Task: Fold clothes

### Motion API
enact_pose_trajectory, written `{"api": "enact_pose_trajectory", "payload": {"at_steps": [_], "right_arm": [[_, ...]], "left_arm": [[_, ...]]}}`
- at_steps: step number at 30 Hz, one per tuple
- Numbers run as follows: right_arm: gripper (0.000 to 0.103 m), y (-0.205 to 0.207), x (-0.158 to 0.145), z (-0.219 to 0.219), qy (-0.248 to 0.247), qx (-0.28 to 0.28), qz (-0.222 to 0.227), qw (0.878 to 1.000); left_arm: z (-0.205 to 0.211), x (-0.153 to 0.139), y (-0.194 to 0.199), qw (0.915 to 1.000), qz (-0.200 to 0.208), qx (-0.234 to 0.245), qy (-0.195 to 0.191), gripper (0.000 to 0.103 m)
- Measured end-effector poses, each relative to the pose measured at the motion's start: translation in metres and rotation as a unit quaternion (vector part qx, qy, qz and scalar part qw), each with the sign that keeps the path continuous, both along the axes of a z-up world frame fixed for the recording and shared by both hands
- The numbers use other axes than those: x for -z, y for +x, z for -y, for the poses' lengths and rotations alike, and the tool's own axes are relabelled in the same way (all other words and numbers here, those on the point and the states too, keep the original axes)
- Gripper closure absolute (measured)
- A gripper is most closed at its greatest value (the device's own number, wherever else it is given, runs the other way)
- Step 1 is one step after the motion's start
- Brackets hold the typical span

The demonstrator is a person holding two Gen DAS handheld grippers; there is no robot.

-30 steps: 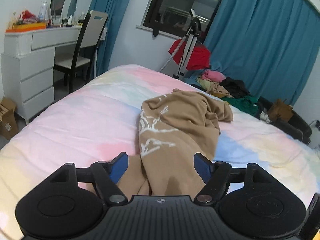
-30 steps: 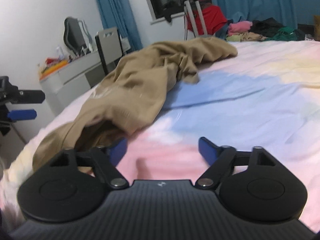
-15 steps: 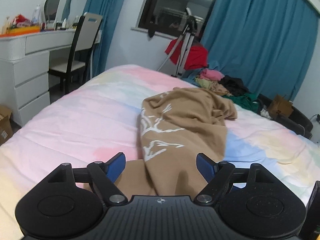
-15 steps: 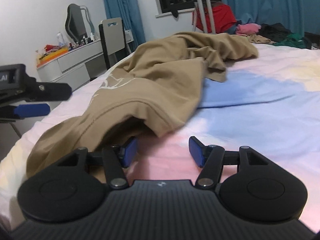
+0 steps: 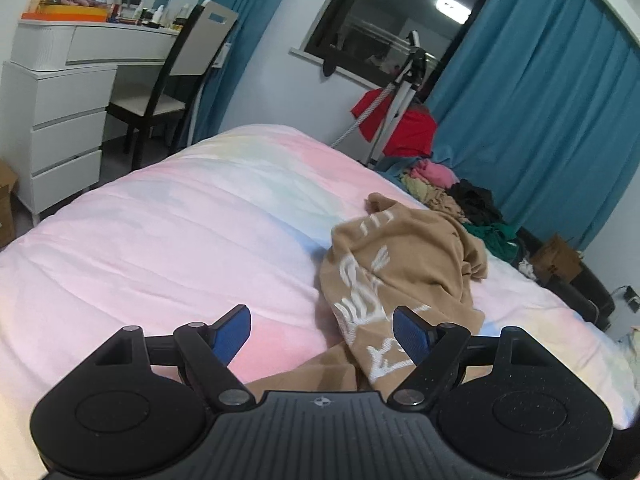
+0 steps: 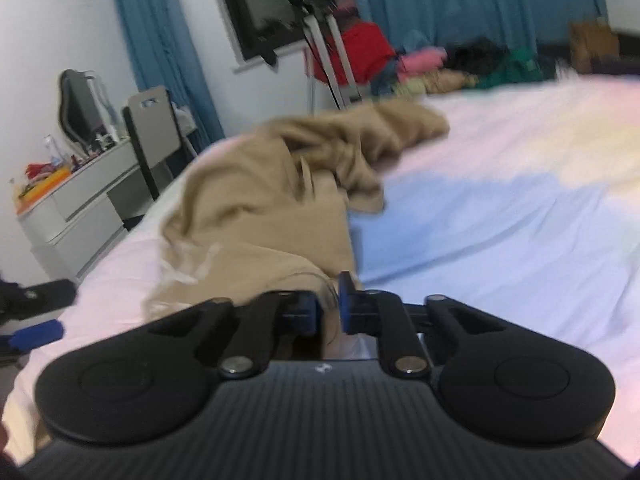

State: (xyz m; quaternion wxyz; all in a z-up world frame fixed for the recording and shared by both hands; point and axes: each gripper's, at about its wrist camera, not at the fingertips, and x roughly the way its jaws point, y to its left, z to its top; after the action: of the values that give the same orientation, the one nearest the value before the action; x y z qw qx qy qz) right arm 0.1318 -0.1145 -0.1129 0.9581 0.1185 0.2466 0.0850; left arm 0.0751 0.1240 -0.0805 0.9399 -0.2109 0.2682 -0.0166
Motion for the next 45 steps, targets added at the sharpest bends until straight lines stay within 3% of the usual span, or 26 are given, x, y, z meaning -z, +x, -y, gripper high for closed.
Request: {"api": "enact_pose_trajectory", "payload": {"at_steps": [4,6,8,10,12,15,18,21,24,27,28,29,30,31,32,34,37,39,41,45], "right_arm": [[0.094,-0.030,-0.046,0.016,-0.039,-0.031,0.059,0.997],[0.094,-0.045,-0.067,0.023,-0.053,-0.039,0.081,0.995],[0.094,-0.061,-0.087,0.033,-0.058,-0.042,0.098,0.993],[0.094,-0.075,-0.101,0.046,-0.054,-0.039,0.108,0.992],[0.094,-0.083,-0.104,0.060,-0.041,-0.028,0.107,0.993],[0.094,-0.093,-0.088,0.088,0.007,-0.003,0.091,0.996],[0.094,-0.096,-0.067,0.113,0.060,0.025,0.060,0.996],[0.094,-0.090,-0.058,0.123,0.067,0.043,0.040,0.996],[0.094,-0.085,-0.051,0.133,0.097,0.053,0.026,0.994],[0.094,-0.080,-0.043,0.136,0.105,0.058,0.015,0.993],[0.094,-0.079,-0.040,0.138,0.106,0.059,0.010,0.993],[0.094,-0.077,-0.036,0.141,0.110,0.061,0.004,0.992],[0.094,-0.075,-0.033,0.144,0.114,0.063,-0.002,0.992],[0.094,-0.074,-0.030,0.147,0.118,0.065,-0.008,0.991],[0.094,-0.072,-0.028,0.149,0.119,0.068,-0.012,0.990],[0.093,-0.070,-0.022,0.154,0.129,0.074,-0.022,0.989],[0.093,-0.065,-0.006,0.166,0.170,0.082,-0.047,0.981],[0.090,-0.061,0.003,0.165,0.181,0.075,-0.062,0.979],[0.085,-0.056,0.007,0.153,0.172,0.054,-0.076,0.981],[0.080,-0.047,0.011,0.116,0.082,0.022,-0.092,0.992]], "left_arm": [[0.011,-0.005,-0.006,0.9990,0.021,0.038,-0.005,0.023],[0.020,-0.008,-0.012,0.9951,0.034,0.089,-0.024,0.025],[0.029,-0.012,-0.020,0.9841,0.051,0.160,-0.057,0.026],[0.042,-0.017,-0.036,0.9675,0.069,0.230,-0.078,0.026],[0.058,-0.021,-0.055,0.9529,0.087,0.284,-0.063,0.026],[0.087,-0.008,-0.062,0.9480,0.074,0.308,0.029,0.026],[0.115,0.007,-0.067,0.9355,0.056,0.325,0.126,0.026],[0.144,0.022,-0.072,0.9135,0.037,0.339,0.222,0.026],[0.173,0.037,-0.077,0.8822,0.019,0.349,0.316,0.027],[0.185,0.066,-0.070,0.8518,-0.011,0.316,0.418,0.038],[0.186,0.071,-0.068,0.8453,-0.015,0.311,0.434,0.049],[0.186,0.072,-0.066,0.8447,-0.015,0.306,0.439,0.063],[0.183,0.069,-0.064,0.8514,-0.013,0.301,0.429,0.071],[0.176,0.062,-0.061,0.8651,-0.012,0.295,0.405,0.087],[0.169,0.054,-0.058,0.8797,-0.013,0.290,0.377,0.097],[0.147,0.030,-0.056,0.9146,0.006,0.265,0.305,0.098],[0.109,-0.011,-0.057,0.9520,0.082,0.221,0.195,0.099],[0.083,-0.027,-0.055,0.9655,0.123,0.200,0.113,0.098],[0.064,-0.033,-0.048,0.9709,0.144,0.185,0.051,0.099],[0.039,-0.029,-0.028,0.9750,0.152,0.159,-0.035,0.099]]}}
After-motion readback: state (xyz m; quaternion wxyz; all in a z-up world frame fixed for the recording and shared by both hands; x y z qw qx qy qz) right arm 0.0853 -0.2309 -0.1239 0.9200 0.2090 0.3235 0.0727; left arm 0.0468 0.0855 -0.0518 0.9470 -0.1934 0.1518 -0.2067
